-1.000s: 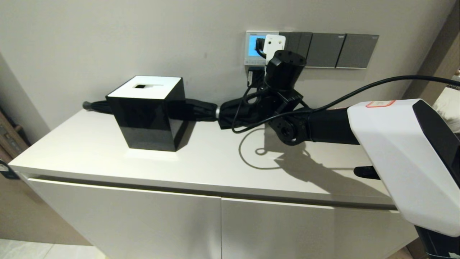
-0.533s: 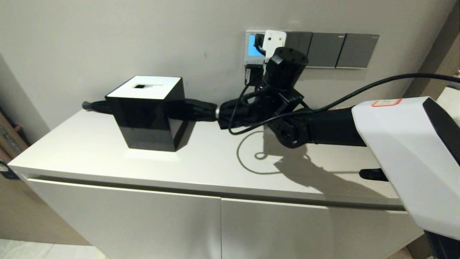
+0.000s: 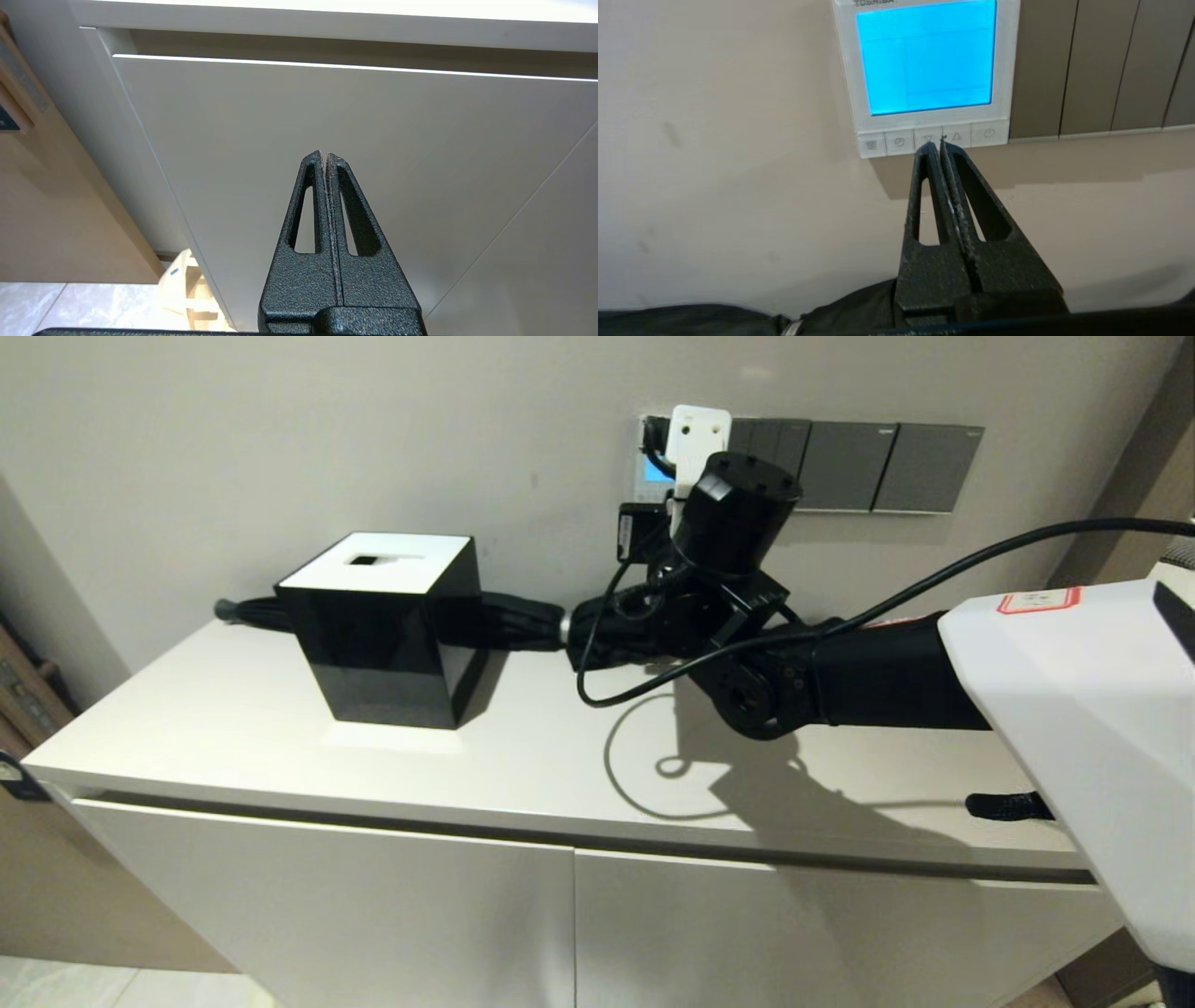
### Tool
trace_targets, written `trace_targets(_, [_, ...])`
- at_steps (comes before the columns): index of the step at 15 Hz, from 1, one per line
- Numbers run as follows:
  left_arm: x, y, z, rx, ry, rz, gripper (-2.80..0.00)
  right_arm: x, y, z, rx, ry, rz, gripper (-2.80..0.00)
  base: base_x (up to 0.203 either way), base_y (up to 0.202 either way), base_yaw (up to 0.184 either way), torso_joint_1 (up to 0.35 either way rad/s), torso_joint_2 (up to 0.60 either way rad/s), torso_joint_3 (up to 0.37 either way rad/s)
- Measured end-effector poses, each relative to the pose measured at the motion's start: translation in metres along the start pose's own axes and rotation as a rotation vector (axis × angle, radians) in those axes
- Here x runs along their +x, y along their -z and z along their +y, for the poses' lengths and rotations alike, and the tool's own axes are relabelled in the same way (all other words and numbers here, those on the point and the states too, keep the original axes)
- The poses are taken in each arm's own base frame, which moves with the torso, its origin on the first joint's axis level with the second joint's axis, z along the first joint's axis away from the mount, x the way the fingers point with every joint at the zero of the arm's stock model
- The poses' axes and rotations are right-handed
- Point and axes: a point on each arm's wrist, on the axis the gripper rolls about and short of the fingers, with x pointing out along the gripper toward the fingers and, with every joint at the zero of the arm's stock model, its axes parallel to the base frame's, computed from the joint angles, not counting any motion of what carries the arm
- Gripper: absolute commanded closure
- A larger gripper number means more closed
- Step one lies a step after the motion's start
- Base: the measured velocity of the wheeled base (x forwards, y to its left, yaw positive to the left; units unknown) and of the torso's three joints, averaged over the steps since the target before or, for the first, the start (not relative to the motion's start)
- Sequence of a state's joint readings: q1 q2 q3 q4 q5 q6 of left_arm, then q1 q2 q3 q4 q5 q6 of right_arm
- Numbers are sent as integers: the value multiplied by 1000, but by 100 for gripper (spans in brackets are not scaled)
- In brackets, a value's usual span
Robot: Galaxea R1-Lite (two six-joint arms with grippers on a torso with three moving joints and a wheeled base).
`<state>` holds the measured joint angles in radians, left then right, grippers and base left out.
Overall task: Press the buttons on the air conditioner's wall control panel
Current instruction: Press the temperature increase button
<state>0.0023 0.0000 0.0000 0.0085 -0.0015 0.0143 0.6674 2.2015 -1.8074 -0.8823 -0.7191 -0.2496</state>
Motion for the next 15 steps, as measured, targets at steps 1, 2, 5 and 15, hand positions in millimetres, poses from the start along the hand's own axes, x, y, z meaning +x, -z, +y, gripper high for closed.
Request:
trace_targets(1, [0, 0, 0, 0, 0, 0, 0, 4, 2, -3, -4, 11, -2, 0, 0, 0, 0, 0, 0, 0])
trace_targets(2, [0, 0, 0, 0, 0, 0, 0, 9, 5, -7, -8, 23, -4, 0, 0, 0, 0, 0, 0, 0])
trace_targets(5, [0, 0, 0, 0, -1, 0, 0, 22, 14, -14, -21, 53, -10, 0, 0, 0, 0, 0, 0, 0])
trace_targets(15, [0, 0, 0, 0, -1, -1, 0, 37, 32, -20, -43, 81, -6, 0, 0, 0, 0, 0, 0, 0])
